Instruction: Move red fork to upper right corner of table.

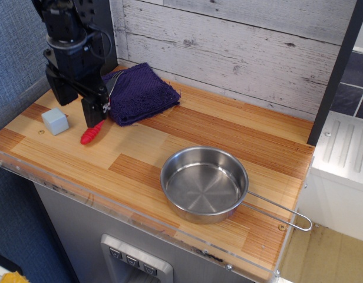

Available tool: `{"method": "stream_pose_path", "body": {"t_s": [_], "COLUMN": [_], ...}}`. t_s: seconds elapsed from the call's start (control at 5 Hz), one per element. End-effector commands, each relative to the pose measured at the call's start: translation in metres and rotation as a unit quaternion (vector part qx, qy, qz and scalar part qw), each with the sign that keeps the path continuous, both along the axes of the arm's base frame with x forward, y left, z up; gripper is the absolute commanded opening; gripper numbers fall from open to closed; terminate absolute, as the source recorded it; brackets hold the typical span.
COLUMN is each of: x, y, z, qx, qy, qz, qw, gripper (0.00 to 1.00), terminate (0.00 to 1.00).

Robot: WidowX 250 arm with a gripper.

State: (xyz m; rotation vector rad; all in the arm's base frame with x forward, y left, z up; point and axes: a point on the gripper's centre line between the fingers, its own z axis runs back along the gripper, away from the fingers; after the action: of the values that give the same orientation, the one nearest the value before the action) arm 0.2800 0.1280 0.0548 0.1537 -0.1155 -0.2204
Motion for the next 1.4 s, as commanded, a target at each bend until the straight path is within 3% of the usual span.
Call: {"method": "stream_pose_path", "body": {"t_s": [0.0, 0.4, 0.6, 1.2], "x": [0.011, 0.014, 0.014, 0.008], "y": [0.01, 0.008, 0.007, 0.006], "z": [-0.009, -0.029, -0.035, -0.026], "qx": [0.015, 0.011, 0.017, 0.03], "qy": [-0.006, 0.012, 0.008, 0.0], "qz": [0.017, 0.02, 0.027, 0.047], "qw": [0.9997, 0.9997, 0.9995, 0.9985], "gripper": [1.0, 1.0, 0.0, 0.0], "terminate": [0.0, 0.0, 0.0, 0.0]}}
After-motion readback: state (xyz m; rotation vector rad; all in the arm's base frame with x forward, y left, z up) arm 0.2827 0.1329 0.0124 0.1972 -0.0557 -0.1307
